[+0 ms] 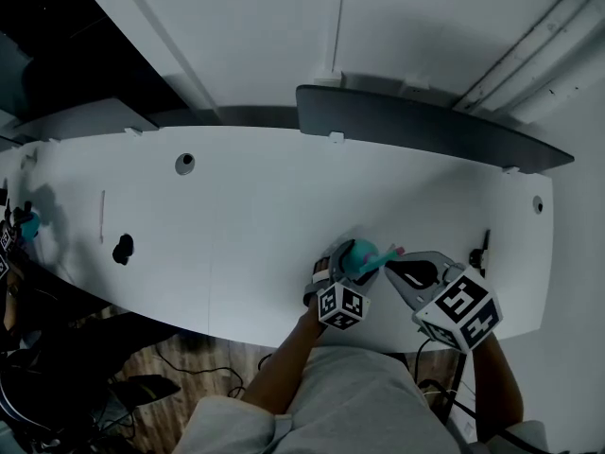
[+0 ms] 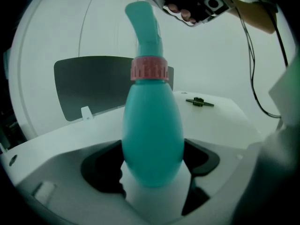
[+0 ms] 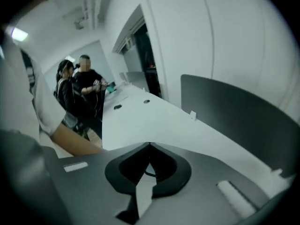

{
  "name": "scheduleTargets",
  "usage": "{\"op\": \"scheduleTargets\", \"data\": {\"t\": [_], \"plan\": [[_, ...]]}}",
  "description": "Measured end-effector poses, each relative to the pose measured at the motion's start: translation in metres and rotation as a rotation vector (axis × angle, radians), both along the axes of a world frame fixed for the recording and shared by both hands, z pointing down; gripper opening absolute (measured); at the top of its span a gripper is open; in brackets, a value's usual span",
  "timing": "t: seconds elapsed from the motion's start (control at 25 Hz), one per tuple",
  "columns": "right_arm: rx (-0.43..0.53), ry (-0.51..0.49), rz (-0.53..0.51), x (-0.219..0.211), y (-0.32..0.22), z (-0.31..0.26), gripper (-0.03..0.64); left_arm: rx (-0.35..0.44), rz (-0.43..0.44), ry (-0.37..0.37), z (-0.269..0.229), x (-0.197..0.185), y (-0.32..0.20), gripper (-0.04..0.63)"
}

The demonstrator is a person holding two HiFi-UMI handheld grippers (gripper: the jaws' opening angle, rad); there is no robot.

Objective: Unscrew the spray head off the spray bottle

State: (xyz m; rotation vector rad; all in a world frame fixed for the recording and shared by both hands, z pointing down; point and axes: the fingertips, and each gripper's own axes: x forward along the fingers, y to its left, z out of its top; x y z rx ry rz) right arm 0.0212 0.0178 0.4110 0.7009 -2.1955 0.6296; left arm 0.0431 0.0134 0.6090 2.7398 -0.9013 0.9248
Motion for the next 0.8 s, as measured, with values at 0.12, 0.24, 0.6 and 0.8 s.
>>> {"op": "scheduleTargets", "data": {"t": [0.12,0.24,0.6,0.8], "plan": [[-0.065,-0.023,0.084,0.009,0.007,0.004,0.000,0.000,0.001,0.006,0.000,0.001,0.001,0.382],[-0.073,0.121,0.052,0.020,0.026,0.030,0.000,-0.001,0.000,0.007,0.000,0.001,0.001,0.383],[0.075,0.072,0.173,0.005,0.032,0.108,0.270,0.010,-0.004,0.025,-0.003,0.001,0.000,0.382],[0.022,-0.019,0.323,0.008,0.006,0.127,0.277,0.016,-0.009,0.041,-0.003,0.000,0.001,0.382]]}}
